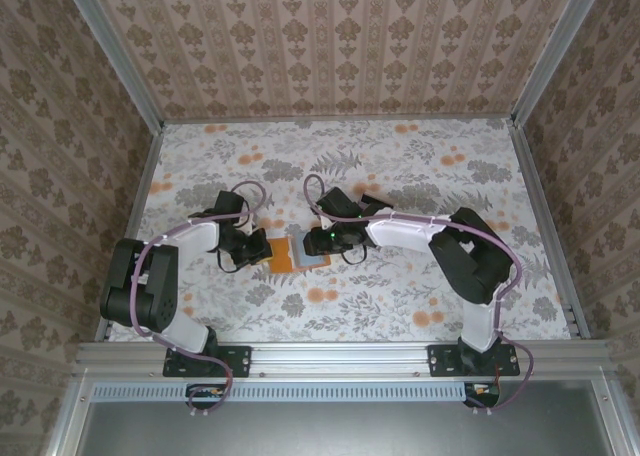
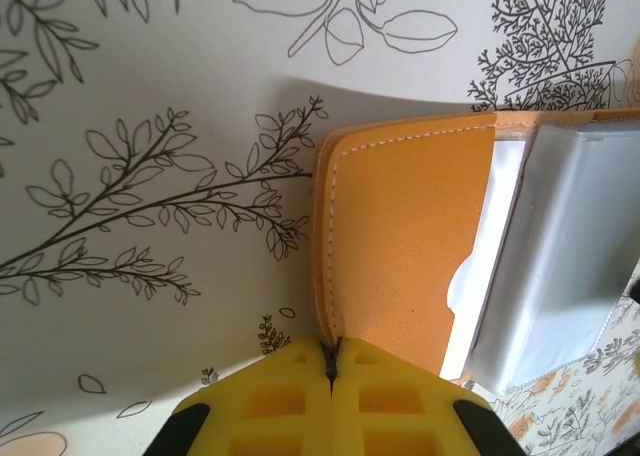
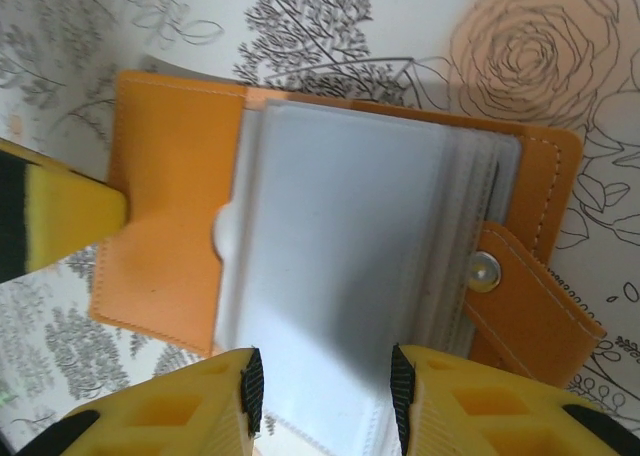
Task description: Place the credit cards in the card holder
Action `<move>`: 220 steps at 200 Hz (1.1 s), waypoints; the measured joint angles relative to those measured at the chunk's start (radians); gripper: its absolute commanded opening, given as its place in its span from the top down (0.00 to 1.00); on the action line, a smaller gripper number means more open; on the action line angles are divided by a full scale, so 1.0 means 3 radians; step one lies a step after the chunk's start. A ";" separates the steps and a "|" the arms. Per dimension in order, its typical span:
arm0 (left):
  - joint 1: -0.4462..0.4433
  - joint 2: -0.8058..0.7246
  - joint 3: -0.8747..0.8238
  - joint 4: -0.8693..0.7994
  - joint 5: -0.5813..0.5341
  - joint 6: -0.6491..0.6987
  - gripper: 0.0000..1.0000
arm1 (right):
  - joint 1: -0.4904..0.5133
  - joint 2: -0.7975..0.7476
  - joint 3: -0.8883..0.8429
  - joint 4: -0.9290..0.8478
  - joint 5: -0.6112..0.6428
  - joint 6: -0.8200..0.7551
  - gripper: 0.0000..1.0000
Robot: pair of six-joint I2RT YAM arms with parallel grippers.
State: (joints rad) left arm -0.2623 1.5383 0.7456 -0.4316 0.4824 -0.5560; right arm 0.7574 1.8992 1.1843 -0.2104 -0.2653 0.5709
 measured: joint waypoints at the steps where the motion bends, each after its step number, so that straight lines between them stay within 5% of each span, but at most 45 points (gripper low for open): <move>1: 0.0000 0.0000 0.0000 0.0000 0.0000 0.0000 1.00 | 0.0000 0.0004 0.0000 0.0000 0.0000 0.0000 0.59; 162: -0.0062 0.0090 0.0000 0.0066 -0.0045 -0.0067 1.00 | 0.0070 0.0252 0.0370 -0.0146 -0.0033 0.0015 0.59; 220: -0.0150 0.0125 0.0003 0.0149 0.0064 -0.0079 1.00 | 0.0324 0.0323 0.0519 0.0017 -0.0292 0.0028 0.59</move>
State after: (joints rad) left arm -0.3073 1.5757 0.7464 -0.3870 0.5014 -0.5797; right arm 0.8547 1.9961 1.3399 -0.2054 -0.3531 0.5793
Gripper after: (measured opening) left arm 0.047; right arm 0.410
